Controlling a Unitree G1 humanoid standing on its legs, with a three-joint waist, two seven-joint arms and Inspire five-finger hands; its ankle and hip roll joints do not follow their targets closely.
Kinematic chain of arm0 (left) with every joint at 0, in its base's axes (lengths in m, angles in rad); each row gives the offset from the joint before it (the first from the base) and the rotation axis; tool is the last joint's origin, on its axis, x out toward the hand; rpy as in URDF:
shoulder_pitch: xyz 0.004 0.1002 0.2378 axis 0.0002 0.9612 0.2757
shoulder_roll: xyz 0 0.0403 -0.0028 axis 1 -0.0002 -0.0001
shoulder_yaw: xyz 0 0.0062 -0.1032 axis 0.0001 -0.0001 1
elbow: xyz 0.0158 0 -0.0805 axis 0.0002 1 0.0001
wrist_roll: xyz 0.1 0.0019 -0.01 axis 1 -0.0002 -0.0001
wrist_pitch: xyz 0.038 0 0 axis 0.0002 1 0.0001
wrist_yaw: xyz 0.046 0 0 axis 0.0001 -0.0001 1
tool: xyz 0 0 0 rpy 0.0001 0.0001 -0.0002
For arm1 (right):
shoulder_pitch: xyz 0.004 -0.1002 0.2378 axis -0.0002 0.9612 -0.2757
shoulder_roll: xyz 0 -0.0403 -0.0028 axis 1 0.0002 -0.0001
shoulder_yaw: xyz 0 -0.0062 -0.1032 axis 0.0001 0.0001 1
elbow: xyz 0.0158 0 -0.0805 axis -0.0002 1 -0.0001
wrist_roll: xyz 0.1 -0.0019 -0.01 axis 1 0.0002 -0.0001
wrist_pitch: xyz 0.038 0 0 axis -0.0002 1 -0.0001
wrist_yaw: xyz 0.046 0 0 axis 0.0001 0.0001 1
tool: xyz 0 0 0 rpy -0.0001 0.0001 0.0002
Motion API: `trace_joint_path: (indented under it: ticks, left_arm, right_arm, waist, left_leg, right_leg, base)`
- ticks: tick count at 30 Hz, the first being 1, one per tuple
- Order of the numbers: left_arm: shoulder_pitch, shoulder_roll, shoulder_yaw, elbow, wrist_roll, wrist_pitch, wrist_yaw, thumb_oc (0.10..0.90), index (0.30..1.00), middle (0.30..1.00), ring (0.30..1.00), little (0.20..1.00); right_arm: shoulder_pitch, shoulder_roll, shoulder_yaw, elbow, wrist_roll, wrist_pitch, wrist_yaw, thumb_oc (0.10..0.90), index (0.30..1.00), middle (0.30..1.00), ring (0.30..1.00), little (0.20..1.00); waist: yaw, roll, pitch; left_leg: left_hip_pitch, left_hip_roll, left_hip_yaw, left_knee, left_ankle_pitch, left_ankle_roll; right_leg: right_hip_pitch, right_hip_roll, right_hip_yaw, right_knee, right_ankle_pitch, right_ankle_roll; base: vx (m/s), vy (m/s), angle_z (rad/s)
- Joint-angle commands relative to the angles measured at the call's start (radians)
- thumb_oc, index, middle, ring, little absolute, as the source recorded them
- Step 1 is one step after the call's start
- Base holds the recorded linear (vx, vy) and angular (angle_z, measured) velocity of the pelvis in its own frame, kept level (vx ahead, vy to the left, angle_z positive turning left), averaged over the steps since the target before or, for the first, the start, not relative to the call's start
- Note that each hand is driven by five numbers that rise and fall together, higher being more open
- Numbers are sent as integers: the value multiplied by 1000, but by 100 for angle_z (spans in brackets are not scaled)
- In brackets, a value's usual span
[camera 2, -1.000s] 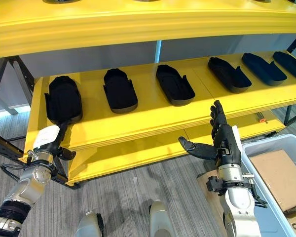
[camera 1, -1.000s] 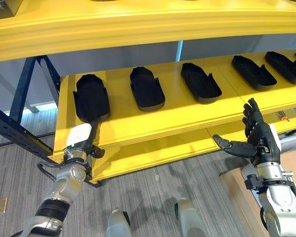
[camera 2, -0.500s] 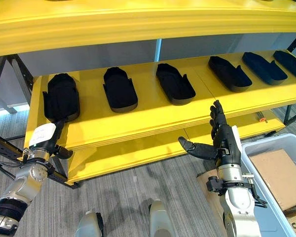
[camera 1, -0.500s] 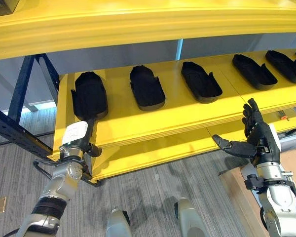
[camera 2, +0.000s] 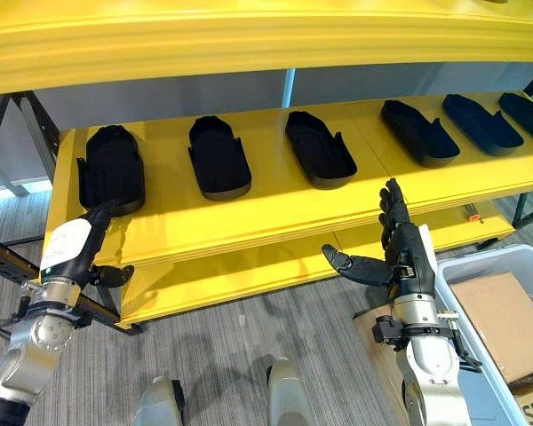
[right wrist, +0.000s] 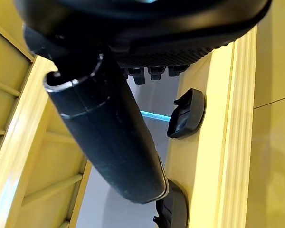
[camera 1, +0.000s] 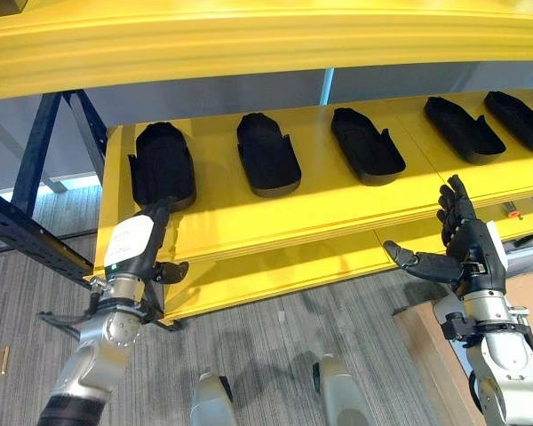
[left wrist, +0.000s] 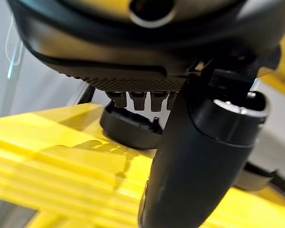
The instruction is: Move parts from the plastic box to the shelf.
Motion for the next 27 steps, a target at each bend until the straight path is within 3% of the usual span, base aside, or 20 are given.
trace_joint_path:
  ticks: [1,8,14,16,17,19,20,21,23,24,25,26,27]
  left_arm:
    - [-40,8,53,-56,-130,-76,-19,900,1000,1000,1000,1000]
    - [146,-84,129,-150,-426,-112,-68,900,1000,1000,1000,1000]
    - [239,-135,148,-192,-635,-148,-92,900,1000,1000,1000,1000]
    - [232,-162,122,-161,-667,-162,-76,900,1000,1000,1000,1000]
    - [258,-185,120,-176,-690,-164,-88,900,1000,1000,1000,1000]
    - [265,-199,113,-177,-707,-167,-90,900,1000,1000,1000,1000]
    - [288,-249,96,-166,-767,-168,-95,900,1000,1000,1000,1000]
    - [289,-250,96,-167,-767,-168,-95,900,1000,1000,1000,1000]
    - [308,-291,91,-158,-791,-176,-99,900,1000,1000,1000,1000]
    - [302,-296,79,-154,-800,-178,-102,900,1000,1000,1000,1000]
    - [302,-296,79,-154,-800,-178,-102,900,1000,1000,1000,1000]
    - [309,-322,70,-121,-830,-178,-122,900,1000,1000,1000,1000]
    - [313,-329,71,-115,-844,-176,-135,900,1000,1000,1000,1000]
  right_arm:
    - [-47,-29,-91,-121,14,-87,-6,900,1000,1000,1000,1000]
    - [-38,-7,-99,-124,6,-91,1,900,1000,1000,1000,1000]
    - [-42,-19,-60,-96,4,-101,15,900,1000,1000,1000,1000]
    - [-52,-30,-33,-77,0,-109,7,900,1000,1000,1000,1000]
    - [-65,-38,-28,-70,-3,-116,7,900,1000,1000,1000,1000]
    - [-70,-40,-22,-67,2,-118,7,900,1000,1000,1000,1000]
    - [-84,-46,17,-57,6,-121,11,900,1000,1000,1000,1000]
    - [-85,-47,18,-56,6,-122,11,900,1000,1000,1000,1000]
    - [-91,-71,51,-48,2,-118,25,900,1000,1000,1000,1000]
    - [-93,-82,49,-42,-9,-120,21,900,1000,1000,1000,1000]
    - [-93,-82,49,-42,-9,-120,21,900,1000,1000,1000,1000]
    - [-78,-92,54,-23,4,-114,34,900,1000,1000,1000,1000]
    - [-69,-96,54,-22,1,-106,44,900,1000,1000,1000,1000]
  waist:
    - [12,24,-61]
    - [32,33,-57]
    - [48,45,-65]
    - [53,56,-67]
    - [60,71,-71]
    - [62,81,-73]
    - [77,103,-90]
    - [77,104,-88]
    - [98,119,-113]
    - [105,126,-110]
    - [105,126,-110]
    - [103,105,-104]
    - [109,100,-104]
  left_leg:
    - [74,54,-78,-48,-17,3]
    - [84,48,-83,-78,0,4]
    - [136,53,-92,-192,64,-8]
    - [164,63,-99,-271,112,-19]
    - [188,78,-105,-351,164,-25]
    - [204,87,-110,-401,195,-25]
    - [268,109,-110,-557,279,-16]
    - [277,111,-107,-569,285,-17]
    - [311,170,-97,-718,424,-18]
    - [307,175,-87,-733,496,-29]
    - [307,175,-87,-733,496,-29]
    - [305,141,-28,-682,458,0]
    - [312,109,-29,-666,429,7]
  right_leg:
    - [71,-70,-23,-109,65,-4]
    - [85,-70,-26,-128,75,-11]
    - [139,-64,-54,-185,100,-23]
    - [170,-54,-76,-219,110,-32]
    - [186,-36,-105,-246,111,-42]
    - [188,-25,-117,-254,111,-46]
    - [202,10,-141,-295,110,-58]
    - [206,12,-141,-299,111,-60]
    - [229,74,-172,-386,114,-88]
    - [237,86,-188,-417,125,-95]
    - [237,86,-188,-417,125,-95]
    - [285,94,-209,-529,162,-106]
    - [301,91,-214,-575,182,-101]
  base:
    - [0,0,0]
    - [3,-7,1]
    - [17,-66,11]
    - [-8,-150,28]
    - [-33,-176,38]
    - [-29,-152,37]
    - [-9,-134,21]
    - [-36,-274,3]
    - [-91,-308,4]
    - [-90,-187,18]
    - [-146,-255,16]
    - [-109,-242,12]
    - [-116,-239,27]
